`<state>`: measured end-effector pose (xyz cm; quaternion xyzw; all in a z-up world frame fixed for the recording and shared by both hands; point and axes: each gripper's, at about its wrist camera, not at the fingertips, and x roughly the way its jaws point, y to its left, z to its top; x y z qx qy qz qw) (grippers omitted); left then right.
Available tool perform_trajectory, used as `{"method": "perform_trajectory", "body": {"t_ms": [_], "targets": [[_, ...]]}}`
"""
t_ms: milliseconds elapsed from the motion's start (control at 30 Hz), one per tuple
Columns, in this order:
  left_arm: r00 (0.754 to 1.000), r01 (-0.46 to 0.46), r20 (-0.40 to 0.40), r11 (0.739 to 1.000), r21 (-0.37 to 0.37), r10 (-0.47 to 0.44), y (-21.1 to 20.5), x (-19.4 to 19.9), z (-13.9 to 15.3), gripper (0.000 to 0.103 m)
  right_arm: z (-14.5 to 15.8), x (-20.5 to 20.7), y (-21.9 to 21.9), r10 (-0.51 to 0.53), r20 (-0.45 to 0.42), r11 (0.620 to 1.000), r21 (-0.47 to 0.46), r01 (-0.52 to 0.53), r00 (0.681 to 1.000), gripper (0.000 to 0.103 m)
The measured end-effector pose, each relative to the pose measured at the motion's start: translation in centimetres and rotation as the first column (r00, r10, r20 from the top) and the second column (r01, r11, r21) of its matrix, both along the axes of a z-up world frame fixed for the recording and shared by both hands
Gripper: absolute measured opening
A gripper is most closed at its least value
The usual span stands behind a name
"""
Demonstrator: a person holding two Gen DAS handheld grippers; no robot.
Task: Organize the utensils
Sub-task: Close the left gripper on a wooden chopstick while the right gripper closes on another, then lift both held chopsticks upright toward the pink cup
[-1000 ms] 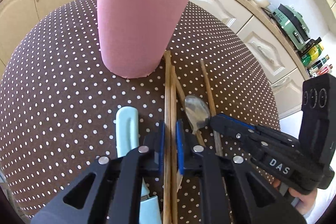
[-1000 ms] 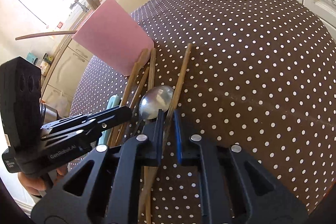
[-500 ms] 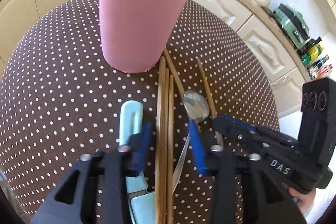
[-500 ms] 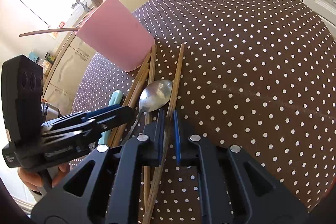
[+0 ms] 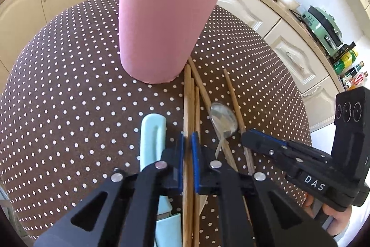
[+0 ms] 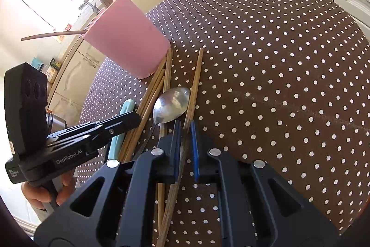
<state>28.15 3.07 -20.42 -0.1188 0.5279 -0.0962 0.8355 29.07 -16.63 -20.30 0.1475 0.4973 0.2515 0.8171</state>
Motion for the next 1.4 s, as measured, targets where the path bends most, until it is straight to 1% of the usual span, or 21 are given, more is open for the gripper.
{"method": "perform_trajectory", "body": {"t_ms": [200, 267, 367, 533, 700, 767, 867, 967, 1067, 1133, 1167, 1200, 1300, 1400], "targets": [[1.0, -0.003, 0.024, 1.0, 0.015, 0.003, -1.1, 0.3, 0.3, 0.007, 0.1, 0.3, 0.5, 0.003, -0.006, 1.0, -0.011, -0.003, 1.0, 0.009], [0.998, -0.002, 0.058, 1.0, 0.007, 0.002, -1.6, 0.0, 0.9, 0.007, 0.2, 0.4, 0.6, 0.006, -0.001, 1.0, -0.016, -0.006, 1.0, 0.009], [0.994, 0.019, 0.106, 1.0, 0.014, -0.02, -2.3, -0.6, 2.1, 0.007, 0.3, 0.3, 0.6, 0.002, 0.02, 1.0, -0.012, -0.002, 1.0, 0.008], [0.981, 0.047, 0.19, 0.999, 0.012, -0.049, -3.3, -2.1, 4.3, 0.007, 1.9, -0.8, 0.6, -0.003, 0.09, 1.0, -0.003, 0.003, 0.996, 0.007], [0.957, 0.05, 0.288, 0.999, -0.013, -0.044, -3.7, -3.4, 6.7, 0.007, 3.6, -2.2, 0.2, 0.006, 0.161, 0.999, 0.05, -0.014, 0.987, 0.007], [0.948, 0.051, 0.316, 0.998, -0.024, -0.041, -3.7, -3.7, 7.4, 0.007, 4.4, -2.9, -0.1, 0.006, 0.191, 0.997, 0.07, -0.02, 0.982, 0.007], [0.929, 0.026, 0.369, 1.0, -0.011, -0.02, -3.5, -4.2, 8.1, 0.007, 5.6, -3.7, -0.7, 0.004, 0.232, 0.994, 0.108, -0.03, 0.973, 0.007], [0.912, 0.026, 0.411, 0.999, -0.037, -0.009, -3.0, -4.7, 8.9, 0.007, 7.0, -4.5, -1.0, -0.003, 0.285, 0.991, 0.127, -0.034, 0.959, 0.007], [0.878, 0.026, 0.479, 0.998, -0.052, 0.002, -2.5, -5.5, 10.0, 0.007, 8.5, -5.1, -1.2, -0.008, 0.333, 0.988, 0.146, -0.043, 0.943, 0.007], [0.85, 0.021, 0.527, 0.997, -0.072, 0.02, -2.5, -5.9, 10.8, 0.007, 9.6, -5.5, -1.5, -0.013, 0.364, 0.987, 0.153, -0.046, 0.931, 0.007], [0.841, 0.025, 0.541, 0.996, -0.08, 0.022, -2.5, -6.1, 11.1, 0.007, 10.2, -5.7, -1.5, -0.014, 0.383, 0.988, 0.15, -0.047, 0.924, 0.007], [0.826, 0.033, 0.563, 0.996, -0.084, 0.021, -2.6, -6.2, 11.5, 0.007, 10.6, -6.0, -1.3, -0.013, 0.397, 0.988, 0.147, -0.049, 0.918, 0.007], [0.772, 0.029, 0.635, 0.997, -0.072, 0.024, -2.6, -6.7, 12.8, 0.007, 12.5, -6.0, -0.8, -0.01, 0.441, 0.986, 0.153, -0.064, 0.898, 0.007], [0.713, 0.019, 0.7, 0.996, -0.087, 0.048, -2.2, -6.7, 14.4, 0.007, 14.0, -5.9, 0.1, -0.009, 0.481, 0.987, 0.146, -0.07, 0.877, 0.007]]}}
